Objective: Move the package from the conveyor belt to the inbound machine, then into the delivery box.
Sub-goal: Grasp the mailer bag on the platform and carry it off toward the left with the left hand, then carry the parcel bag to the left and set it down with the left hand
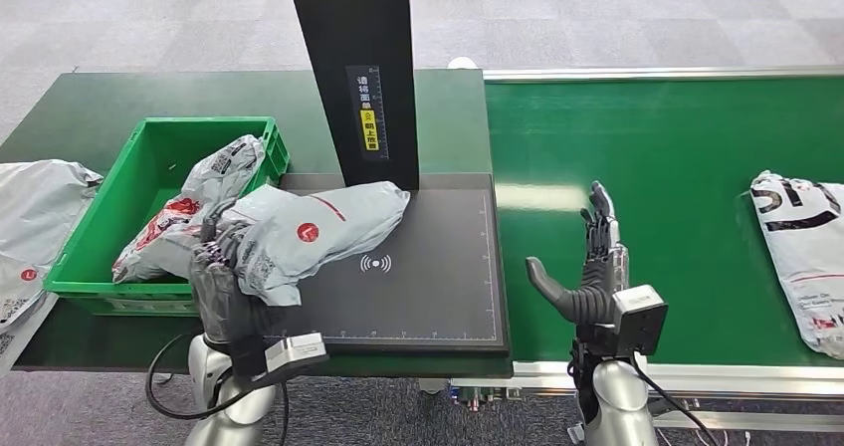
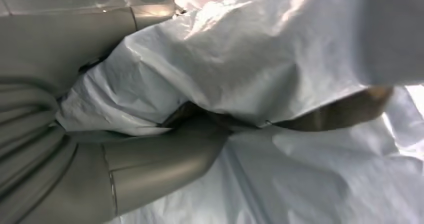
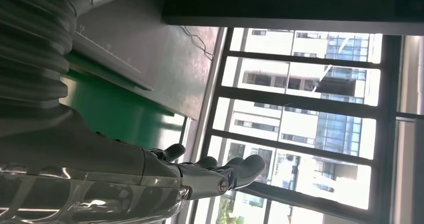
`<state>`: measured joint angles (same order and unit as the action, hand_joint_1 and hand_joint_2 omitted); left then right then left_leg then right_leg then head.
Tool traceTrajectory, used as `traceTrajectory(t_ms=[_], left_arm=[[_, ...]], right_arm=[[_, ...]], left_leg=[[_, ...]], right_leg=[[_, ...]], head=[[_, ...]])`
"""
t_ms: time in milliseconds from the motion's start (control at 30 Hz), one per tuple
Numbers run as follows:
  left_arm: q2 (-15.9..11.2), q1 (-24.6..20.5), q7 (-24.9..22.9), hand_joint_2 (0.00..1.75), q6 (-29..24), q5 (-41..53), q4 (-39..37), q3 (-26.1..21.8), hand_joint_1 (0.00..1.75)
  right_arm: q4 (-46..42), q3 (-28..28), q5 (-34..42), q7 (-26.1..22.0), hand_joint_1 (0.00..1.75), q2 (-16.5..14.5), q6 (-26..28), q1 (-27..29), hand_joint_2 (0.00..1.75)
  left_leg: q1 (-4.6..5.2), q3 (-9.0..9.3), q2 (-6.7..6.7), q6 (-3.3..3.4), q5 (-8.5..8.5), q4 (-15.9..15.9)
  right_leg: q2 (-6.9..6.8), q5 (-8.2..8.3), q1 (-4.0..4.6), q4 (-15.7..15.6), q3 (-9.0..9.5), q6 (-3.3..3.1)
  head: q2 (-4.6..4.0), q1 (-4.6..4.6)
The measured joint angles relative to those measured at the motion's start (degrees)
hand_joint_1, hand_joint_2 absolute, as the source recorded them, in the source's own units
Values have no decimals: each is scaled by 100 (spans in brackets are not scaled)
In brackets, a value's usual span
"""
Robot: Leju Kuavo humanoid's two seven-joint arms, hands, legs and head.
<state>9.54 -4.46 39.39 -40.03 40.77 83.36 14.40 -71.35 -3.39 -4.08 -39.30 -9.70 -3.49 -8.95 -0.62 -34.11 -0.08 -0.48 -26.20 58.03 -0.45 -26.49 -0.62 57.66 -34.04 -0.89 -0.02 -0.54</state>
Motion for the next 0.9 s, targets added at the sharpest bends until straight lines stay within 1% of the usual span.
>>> traceTrajectory(t_ms=[133, 267, 367, 500, 567, 600, 700, 800, 900], left_arm=[[15, -3, 11, 175, -5, 207, 861, -139, 175], [62, -86, 13, 175, -6, 575, 1495, -280, 175], [139, -388, 13, 175, -6, 1238, 1817, -481, 175], [267, -1064, 13, 175, -4, 2404, 1811, -982, 175], [320, -1486, -36, 175, 3, 3009, 1574, -1356, 175], [335, -1684, -162, 175, 6, 3309, 1376, -1545, 175], [286, -2185, -1012, 175, 21, 3959, 538, -1897, 175], [132, -2609, -1747, 175, 25, 4111, -468, -1977, 175], [-57, -2899, -2415, 175, 29, 4287, -1395, -1975, 175]], right_arm=[[90, 0, 23, -25, 0, 0, 17, -46, 175], [177, 0, 38, -65, 0, -9, 48, -90, 175], [222, -7, 61, -74, 0, -11, 86, -107, 175], [245, -39, 108, -74, 0, -11, 134, -128, 175], [246, -49, 115, -74, 0, -11, 149, -138, 175], [245, -52, 120, -73, 0, -11, 155, -142, 175], [238, -55, 139, -62, 0, -11, 170, -144, 175], [217, -54, 129, -55, 0, -11, 178, -142, 175], [203, -52, 113, -61, 0, -11, 176, -121, 175]], left_leg=[[0, -1, 0, 0, 0, 0], [0, -1, 0, 0, 0, 1], [0, -1, -3, 1, 2, 1], [0, 1, 0, 1, 5, 2], [0, 4, 0, -1, 8, 3], [0, 5, 0, -2, 10, 3], [-2, 5, 1, -9, 16, 4], [-3, 3, 2, -13, 18, 4], [-3, 2, 14, -14, 18, 4]], right_leg=[[0, 0, 2, 0, -1, 0], [-1, 0, 2, 0, -2, 0], [-5, 1, 2, 1, -1, 0], [-2, 6, 2, 1, 0, 0], [-3, 8, 1, 1, 1, -1], [-2, 9, 1, 2, 2, -3], [0, 15, 2, 5, -2, -12], [1, 18, 4, 6, -6, -15], [12, 19, 4, 7, -10, -17]], head=[[0, 0], [0, 1], [0, 1], [0, 1], [0, 1], [0, 0], [0, 0], [0, 0], [0, 0]])
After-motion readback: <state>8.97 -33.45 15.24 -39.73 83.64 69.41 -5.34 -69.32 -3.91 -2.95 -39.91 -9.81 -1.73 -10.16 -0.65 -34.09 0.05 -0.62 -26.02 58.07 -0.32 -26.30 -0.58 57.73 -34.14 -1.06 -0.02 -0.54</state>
